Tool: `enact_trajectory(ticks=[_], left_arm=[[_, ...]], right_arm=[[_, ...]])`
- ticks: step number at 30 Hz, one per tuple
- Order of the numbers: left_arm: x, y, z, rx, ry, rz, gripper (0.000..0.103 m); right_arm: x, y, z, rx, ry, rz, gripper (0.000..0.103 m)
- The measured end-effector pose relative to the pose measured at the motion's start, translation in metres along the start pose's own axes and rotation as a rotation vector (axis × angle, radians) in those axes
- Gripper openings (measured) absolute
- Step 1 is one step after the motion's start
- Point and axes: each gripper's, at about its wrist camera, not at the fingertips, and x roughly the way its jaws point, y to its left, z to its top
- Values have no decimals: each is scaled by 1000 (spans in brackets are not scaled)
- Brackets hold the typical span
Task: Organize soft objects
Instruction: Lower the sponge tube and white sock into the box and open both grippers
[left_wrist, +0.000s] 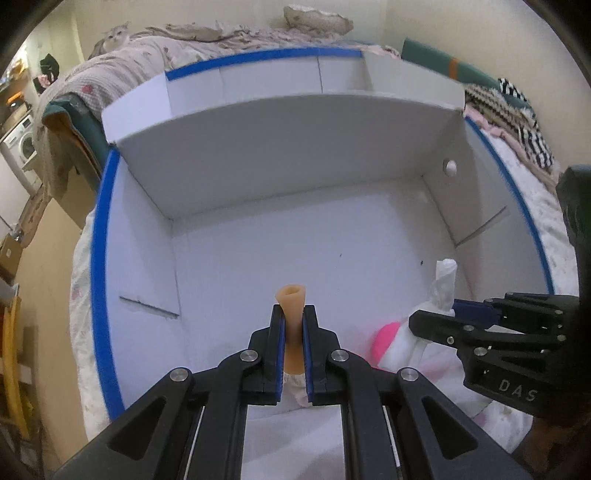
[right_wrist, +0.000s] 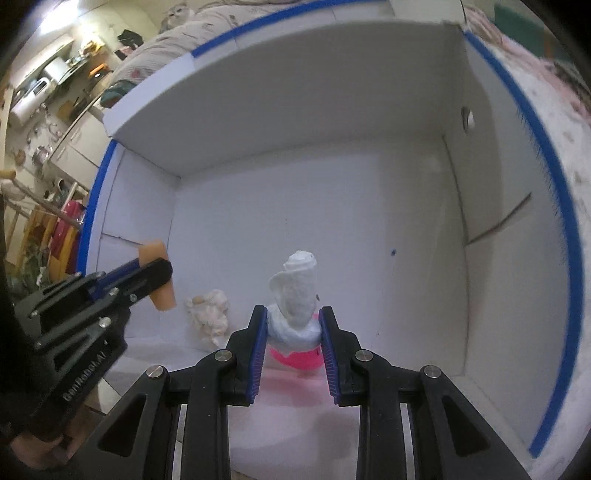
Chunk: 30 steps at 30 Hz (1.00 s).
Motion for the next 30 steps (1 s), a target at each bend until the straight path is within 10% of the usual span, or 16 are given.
enact_trajectory(ticks=[17, 25, 30], left_arm=[[13, 2, -4, -13, 62, 7, 18], [15, 1, -2, -12, 57, 23, 44], [9, 1, -1, 2, 31, 57, 52]], right_arm=[[8, 2, 0, 11, 36, -21, 30], [10, -2, 3, 29, 49, -12, 32], [4, -5, 8, 44, 21, -25, 63]])
